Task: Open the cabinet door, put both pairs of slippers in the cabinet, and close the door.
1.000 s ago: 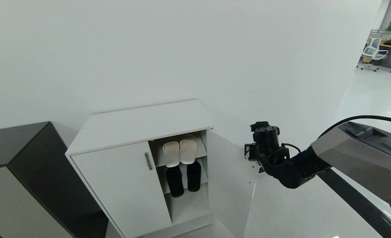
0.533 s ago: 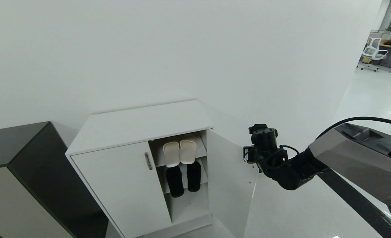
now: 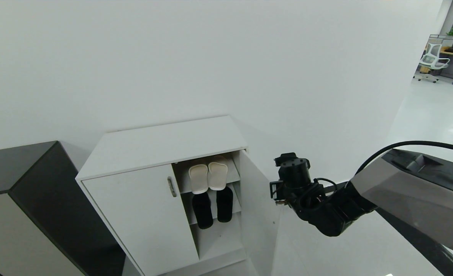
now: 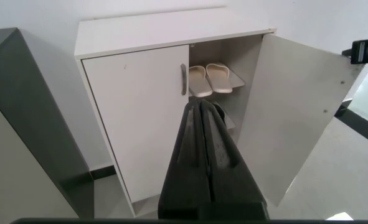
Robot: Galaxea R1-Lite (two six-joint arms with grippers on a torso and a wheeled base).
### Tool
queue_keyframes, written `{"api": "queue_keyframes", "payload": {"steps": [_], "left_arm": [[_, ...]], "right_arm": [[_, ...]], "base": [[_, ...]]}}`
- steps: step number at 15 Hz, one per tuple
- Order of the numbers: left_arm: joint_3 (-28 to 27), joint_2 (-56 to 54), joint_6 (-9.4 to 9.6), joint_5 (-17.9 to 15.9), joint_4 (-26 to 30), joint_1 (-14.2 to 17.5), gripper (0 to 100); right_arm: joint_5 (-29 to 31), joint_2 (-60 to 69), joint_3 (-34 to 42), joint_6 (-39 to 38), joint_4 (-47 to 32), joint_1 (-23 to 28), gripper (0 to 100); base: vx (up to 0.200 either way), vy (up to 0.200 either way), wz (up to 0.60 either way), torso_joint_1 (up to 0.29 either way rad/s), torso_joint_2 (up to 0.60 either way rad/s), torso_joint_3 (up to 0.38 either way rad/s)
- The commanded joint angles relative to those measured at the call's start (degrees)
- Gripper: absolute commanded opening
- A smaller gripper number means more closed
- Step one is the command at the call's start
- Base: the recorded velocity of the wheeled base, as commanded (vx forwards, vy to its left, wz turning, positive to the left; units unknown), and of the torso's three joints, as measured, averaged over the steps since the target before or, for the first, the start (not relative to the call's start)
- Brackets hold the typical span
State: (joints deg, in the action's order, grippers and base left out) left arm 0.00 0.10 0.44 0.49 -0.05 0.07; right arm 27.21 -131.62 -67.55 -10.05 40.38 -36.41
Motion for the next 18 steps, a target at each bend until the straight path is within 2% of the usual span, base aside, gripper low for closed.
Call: {"api": "queue_keyframes", "payload": {"steps": [1,3,5,7,11,18], "left_arm": [[0.0,0.0,0.0,0.0,0.0,0.0,0],[0.0,0.0,0.0,0.0,0.0,0.0,0],[0.0,0.0,0.0,0.0,0.0,0.0,0],[0.0,0.0,0.0,0.0,0.0,0.0,0],[0.0,0.0,0.0,0.0,0.0,0.0,0],[0.0,0.0,0.0,0.0,0.0,0.0,0]], "right_arm": [[-0.1,3.2,3.4,-0.2,1.5,-3.2,0],[-1.6,4.8,6.0,-0.2,4.1,-5.5,0],[-10.2,8.2,11.6,-0.2,5.8,-6.2,0],[-16.0,10.4,14.6,-0.2,6.5,-6.2,0],[-19.2,10.4,20.4,5.7,12.1,-6.1,0],[-23.3,9.5,24.5,6.5,20.8,-6.9,0]], "base": [[0.0,0.0,0.0,0.0,0.0,0.0],[0.0,0.0,0.0,0.0,0.0,0.0],[0.0,0.0,0.0,0.0,0.0,0.0],[0.0,0.0,0.0,0.0,0.0,0.0],[0.0,0.0,0.0,0.0,0.0,0.0],[0.0,0.0,0.0,0.0,0.0,0.0]]}}
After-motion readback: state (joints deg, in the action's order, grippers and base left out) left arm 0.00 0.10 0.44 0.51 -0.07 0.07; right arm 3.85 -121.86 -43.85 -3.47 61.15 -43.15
